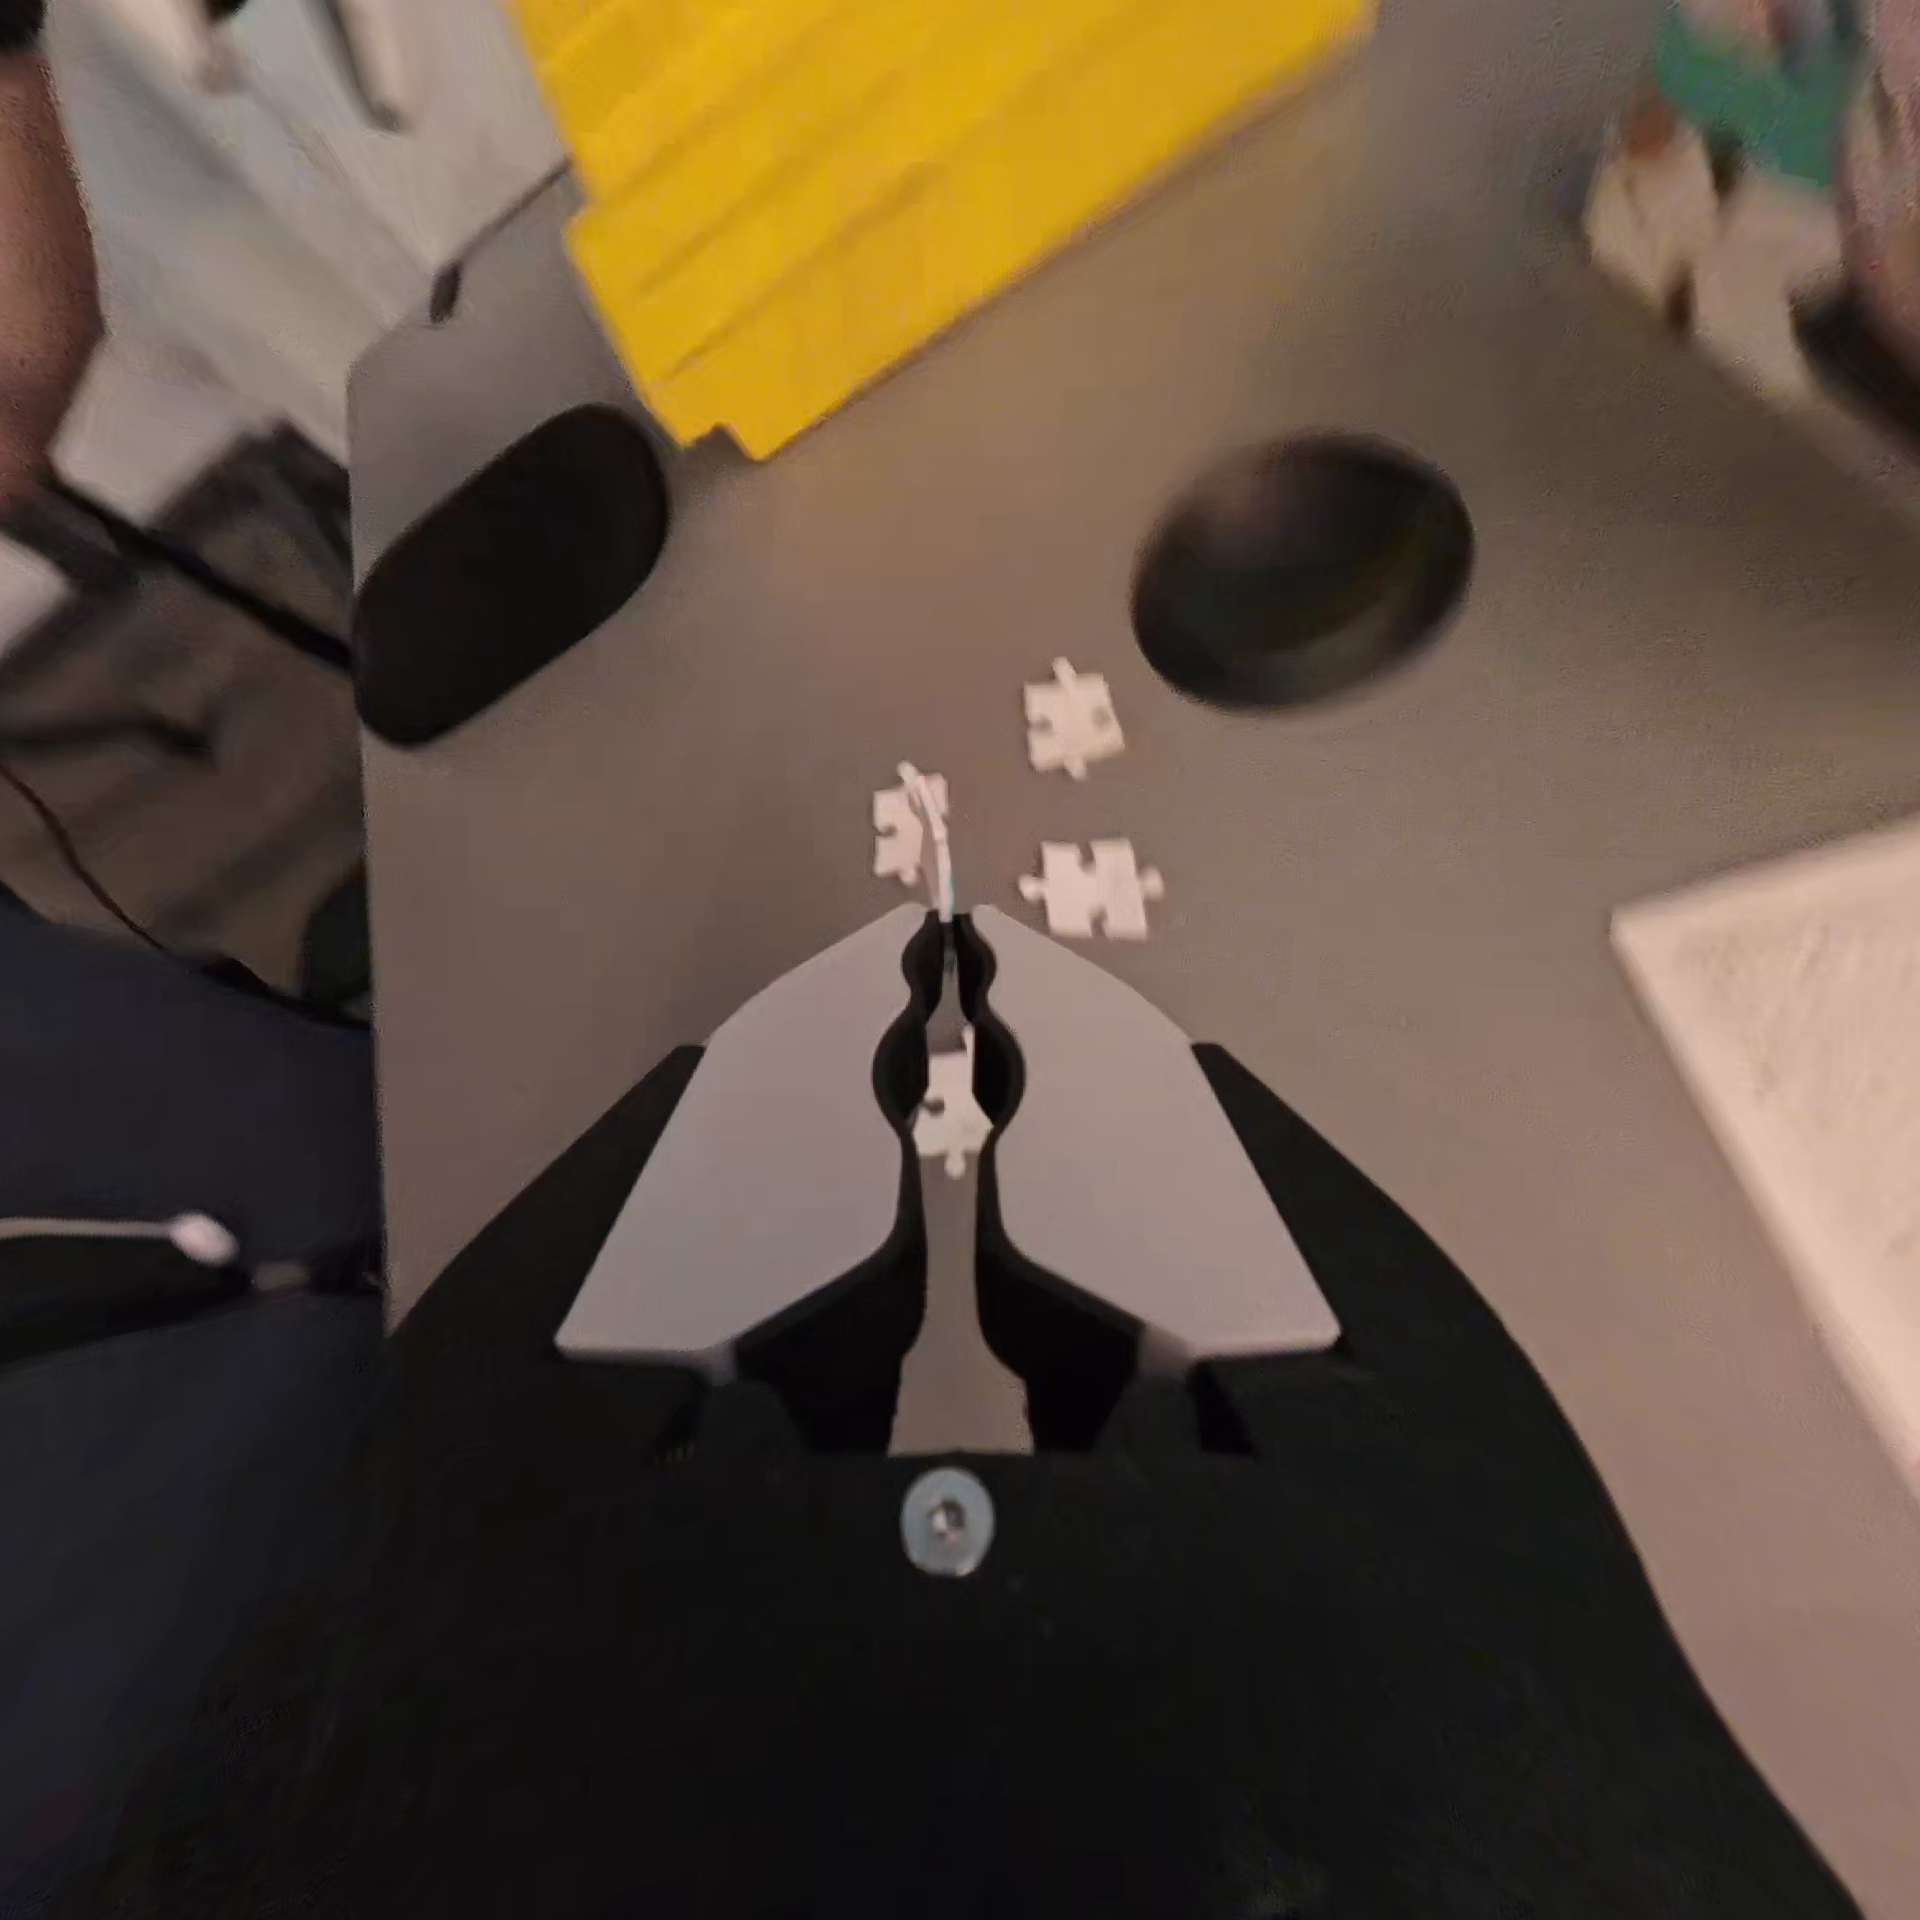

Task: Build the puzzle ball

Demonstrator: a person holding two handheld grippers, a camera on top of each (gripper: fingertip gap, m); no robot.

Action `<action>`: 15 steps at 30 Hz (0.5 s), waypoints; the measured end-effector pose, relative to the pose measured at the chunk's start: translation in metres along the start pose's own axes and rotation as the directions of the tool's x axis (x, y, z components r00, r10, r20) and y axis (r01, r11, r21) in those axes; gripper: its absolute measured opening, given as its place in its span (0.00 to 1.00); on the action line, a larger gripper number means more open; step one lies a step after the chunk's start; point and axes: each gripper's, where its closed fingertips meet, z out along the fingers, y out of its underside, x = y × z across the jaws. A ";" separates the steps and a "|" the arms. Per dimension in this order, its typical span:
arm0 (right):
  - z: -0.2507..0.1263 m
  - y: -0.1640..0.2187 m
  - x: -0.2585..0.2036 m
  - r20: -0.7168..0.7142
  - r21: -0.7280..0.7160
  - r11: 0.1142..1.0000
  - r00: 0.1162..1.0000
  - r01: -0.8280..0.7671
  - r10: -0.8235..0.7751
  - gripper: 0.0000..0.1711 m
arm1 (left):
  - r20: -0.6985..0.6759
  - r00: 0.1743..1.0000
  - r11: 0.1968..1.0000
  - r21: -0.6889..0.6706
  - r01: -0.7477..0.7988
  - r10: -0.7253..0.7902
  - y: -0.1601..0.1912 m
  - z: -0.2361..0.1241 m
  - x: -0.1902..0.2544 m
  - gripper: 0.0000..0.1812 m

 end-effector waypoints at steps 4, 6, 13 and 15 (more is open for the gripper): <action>0.003 0.029 0.034 0.033 0.054 0.935 0.936 -0.351 0.350 0.02 | 0.157 0.975 0.970 0.162 -0.180 0.154 -0.009 -0.017 0.003 0.15; 0.010 0.036 0.039 0.017 0.038 0.920 0.921 -0.389 0.389 0.02 | 0.221 0.954 0.933 0.252 -0.255 0.201 -0.014 -0.023 0.011 0.16; 0.029 0.068 0.047 -0.101 -0.114 0.911 0.917 -0.396 0.386 0.03 | 0.490 0.852 0.839 0.372 -0.397 0.186 -0.006 -0.040 0.001 0.20; 0.028 0.070 0.050 -0.138 -0.123 0.917 0.921 -0.380 0.364 0.05 | 0.497 0.850 0.833 0.386 -0.397 0.174 -0.001 -0.039 0.003 0.20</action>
